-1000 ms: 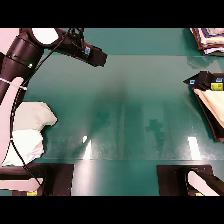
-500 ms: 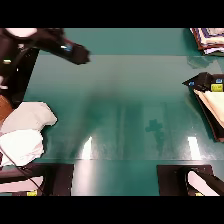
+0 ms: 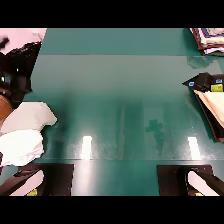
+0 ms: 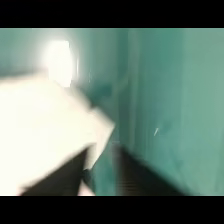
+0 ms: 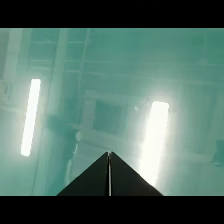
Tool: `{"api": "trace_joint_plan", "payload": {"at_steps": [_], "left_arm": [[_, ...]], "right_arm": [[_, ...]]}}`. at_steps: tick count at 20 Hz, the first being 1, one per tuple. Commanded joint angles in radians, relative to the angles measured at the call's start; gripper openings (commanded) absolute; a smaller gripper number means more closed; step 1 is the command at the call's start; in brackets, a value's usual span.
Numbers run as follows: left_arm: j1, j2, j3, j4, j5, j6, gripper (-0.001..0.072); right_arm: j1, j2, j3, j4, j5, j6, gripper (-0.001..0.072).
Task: Fold the shirts.
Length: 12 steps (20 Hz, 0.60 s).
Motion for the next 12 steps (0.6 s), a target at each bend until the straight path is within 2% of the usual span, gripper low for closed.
{"api": "trace_joint_plan", "payload": {"at_steps": [1, 6, 7, 9, 11, 12], "left_arm": [[0.087, 0.035, -0.23, 0.102, 0.058, -0.062, 0.0686], [0.093, 0.034, -0.49, 0.143, 0.277, -0.111, 0.0674], [0.093, 0.033, -0.518, 0.145, 0.3, -0.129, 0.0587], [0.093, 0.034, -0.53, 0.145, 0.31, -0.133, 0.0186], [0.093, 0.034, -0.521, 0.144, 0.307, -0.134, 0.0025], [0.093, 0.035, -0.506, 0.139, 0.296, -0.134, 0.0024]], "right_arm": [[0.001, 0.0, 0.0, 0.0, -0.002, 0.0, 0.0019], [0.001, 0.0, 0.0, 0.001, -0.001, 0.0, 0.0019], [0.001, 0.0, 0.0, 0.001, -0.002, 0.0, 0.0019], [0.001, 0.0, 0.0, 0.001, -0.002, 0.0, 0.0019], [0.001, 0.0, 0.0, 0.001, -0.002, 0.0, 0.0019], [0.001, 0.0, 0.0, 0.003, -0.002, 0.0, 0.0019]]}}
